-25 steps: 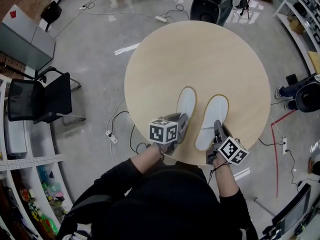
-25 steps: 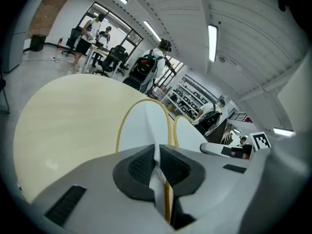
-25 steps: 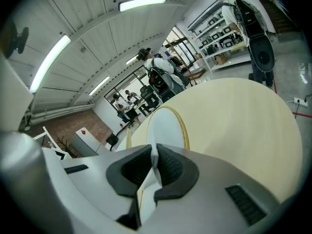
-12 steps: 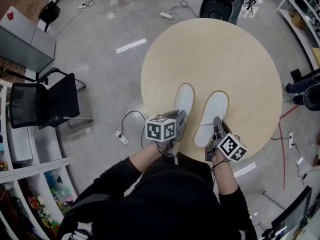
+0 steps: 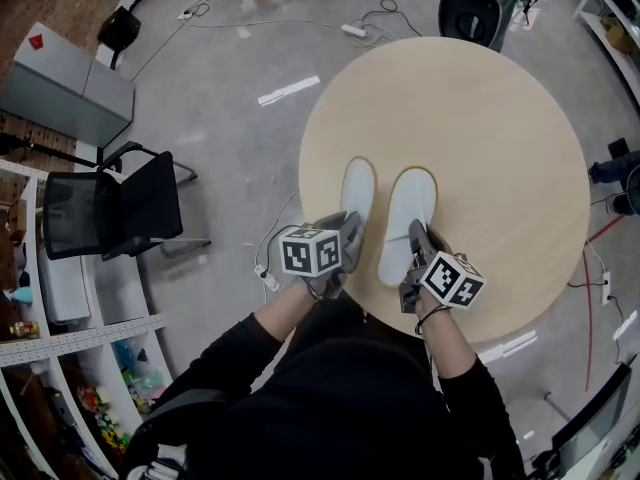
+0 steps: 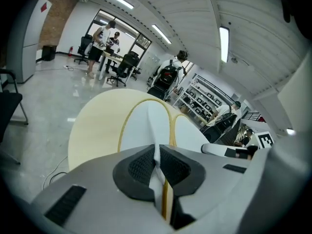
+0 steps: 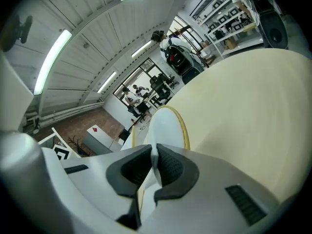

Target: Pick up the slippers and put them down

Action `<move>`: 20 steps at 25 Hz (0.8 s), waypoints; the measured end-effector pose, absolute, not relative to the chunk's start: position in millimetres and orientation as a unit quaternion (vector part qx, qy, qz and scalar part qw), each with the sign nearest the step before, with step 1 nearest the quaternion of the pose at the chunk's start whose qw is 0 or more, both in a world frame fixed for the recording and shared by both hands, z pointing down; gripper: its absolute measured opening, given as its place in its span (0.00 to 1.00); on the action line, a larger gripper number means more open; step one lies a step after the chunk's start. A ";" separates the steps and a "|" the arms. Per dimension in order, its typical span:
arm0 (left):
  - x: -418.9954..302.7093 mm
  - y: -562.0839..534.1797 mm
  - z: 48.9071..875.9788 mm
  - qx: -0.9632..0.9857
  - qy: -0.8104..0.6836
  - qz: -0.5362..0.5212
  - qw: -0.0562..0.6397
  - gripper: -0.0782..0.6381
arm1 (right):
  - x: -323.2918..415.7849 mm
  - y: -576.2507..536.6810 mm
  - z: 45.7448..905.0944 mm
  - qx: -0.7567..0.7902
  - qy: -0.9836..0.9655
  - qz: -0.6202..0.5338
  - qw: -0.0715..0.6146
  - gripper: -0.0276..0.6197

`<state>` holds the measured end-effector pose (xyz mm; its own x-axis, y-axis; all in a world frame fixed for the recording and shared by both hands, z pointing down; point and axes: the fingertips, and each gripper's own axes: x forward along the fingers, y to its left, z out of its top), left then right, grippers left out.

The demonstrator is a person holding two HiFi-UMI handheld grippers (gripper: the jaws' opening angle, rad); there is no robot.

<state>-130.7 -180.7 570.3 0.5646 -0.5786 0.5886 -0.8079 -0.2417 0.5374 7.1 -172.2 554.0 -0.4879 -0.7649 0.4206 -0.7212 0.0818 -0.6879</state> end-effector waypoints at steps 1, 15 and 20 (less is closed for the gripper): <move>-136.7 -183.6 572.2 0.774 -0.449 0.133 0.426 0.16 | 0.4 -175.1 555.5 -0.502 0.737 -0.452 0.022 0.09; -215.9 -292.8 592.1 0.780 -0.416 0.150 0.441 0.16 | -60.5 -248.4 574.7 -0.551 0.692 -0.466 0.020 0.09; -254.1 -337.0 605.6 0.781 -0.411 0.163 0.441 0.16 | -92.1 -294.1 578.5 -0.565 0.687 -0.457 0.018 0.09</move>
